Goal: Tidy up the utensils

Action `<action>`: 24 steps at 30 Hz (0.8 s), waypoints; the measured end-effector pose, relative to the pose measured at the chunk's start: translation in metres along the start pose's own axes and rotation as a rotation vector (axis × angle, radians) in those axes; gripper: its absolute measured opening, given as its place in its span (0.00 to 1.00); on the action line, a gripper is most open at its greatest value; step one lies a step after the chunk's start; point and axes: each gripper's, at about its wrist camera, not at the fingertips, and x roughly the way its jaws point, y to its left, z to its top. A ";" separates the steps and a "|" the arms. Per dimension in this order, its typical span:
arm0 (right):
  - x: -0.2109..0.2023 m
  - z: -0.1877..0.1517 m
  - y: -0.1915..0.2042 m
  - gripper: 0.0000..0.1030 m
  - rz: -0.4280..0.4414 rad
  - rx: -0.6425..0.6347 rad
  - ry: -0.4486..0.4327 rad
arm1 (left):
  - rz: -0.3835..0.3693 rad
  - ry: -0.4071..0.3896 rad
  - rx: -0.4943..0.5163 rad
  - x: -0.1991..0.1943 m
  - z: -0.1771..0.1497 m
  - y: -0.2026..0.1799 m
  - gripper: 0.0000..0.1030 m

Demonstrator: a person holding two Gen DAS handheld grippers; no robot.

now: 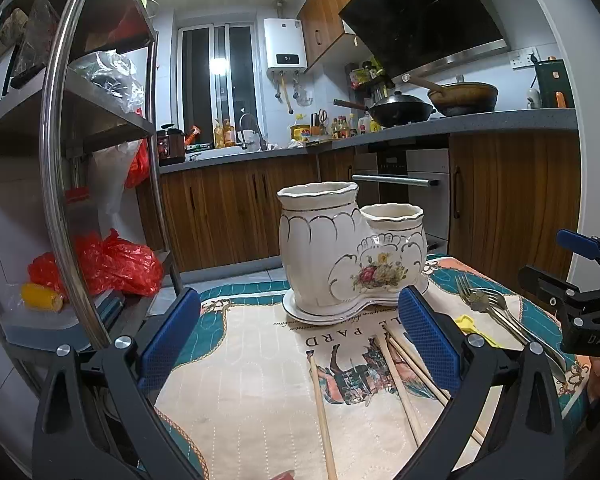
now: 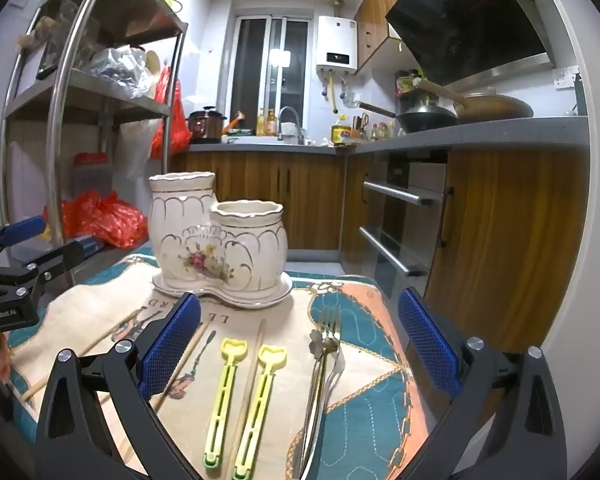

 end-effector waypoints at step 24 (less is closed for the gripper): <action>0.005 -0.004 0.004 0.95 -0.001 -0.006 0.008 | 0.000 0.008 -0.001 0.005 -0.007 0.003 0.95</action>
